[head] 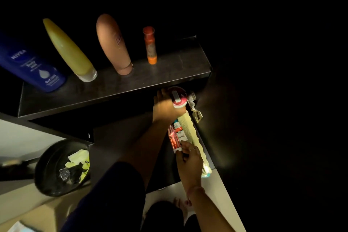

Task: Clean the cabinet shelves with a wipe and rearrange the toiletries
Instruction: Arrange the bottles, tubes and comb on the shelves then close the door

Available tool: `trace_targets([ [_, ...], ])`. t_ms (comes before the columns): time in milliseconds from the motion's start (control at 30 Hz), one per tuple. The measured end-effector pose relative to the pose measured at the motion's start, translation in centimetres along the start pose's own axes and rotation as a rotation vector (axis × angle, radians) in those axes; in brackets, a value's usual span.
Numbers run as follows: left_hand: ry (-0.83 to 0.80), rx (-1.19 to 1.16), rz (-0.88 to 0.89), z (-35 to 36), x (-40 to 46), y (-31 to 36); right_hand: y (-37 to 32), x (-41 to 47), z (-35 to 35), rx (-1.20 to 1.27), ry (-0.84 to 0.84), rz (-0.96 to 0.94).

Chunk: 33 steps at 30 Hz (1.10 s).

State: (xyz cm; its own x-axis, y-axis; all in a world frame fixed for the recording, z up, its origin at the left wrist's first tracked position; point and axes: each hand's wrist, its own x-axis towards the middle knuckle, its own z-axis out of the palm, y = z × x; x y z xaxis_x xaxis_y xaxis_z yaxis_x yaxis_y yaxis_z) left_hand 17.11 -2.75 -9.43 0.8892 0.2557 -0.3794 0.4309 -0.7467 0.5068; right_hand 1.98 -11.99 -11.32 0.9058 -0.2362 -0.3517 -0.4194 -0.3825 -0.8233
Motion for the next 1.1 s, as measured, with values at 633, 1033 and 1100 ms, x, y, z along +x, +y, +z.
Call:
trace_targets([
  [633, 0.333, -0.392, -0.08, -2.6, -17.0, -14.0, -3.0, 3.1, 1.2, -0.666, -0.028, -0.244],
  [1033, 0.346, -0.422, -0.071, -1.8, -21.4, -14.4, -3.9, 3.1, 1.3, -0.885, -0.18, -0.268],
  [1100, 0.347, -0.427, -0.051, -2.2, -22.0, -14.2, -4.1, 2.6, 1.0, -0.878, -0.171, -0.282],
])
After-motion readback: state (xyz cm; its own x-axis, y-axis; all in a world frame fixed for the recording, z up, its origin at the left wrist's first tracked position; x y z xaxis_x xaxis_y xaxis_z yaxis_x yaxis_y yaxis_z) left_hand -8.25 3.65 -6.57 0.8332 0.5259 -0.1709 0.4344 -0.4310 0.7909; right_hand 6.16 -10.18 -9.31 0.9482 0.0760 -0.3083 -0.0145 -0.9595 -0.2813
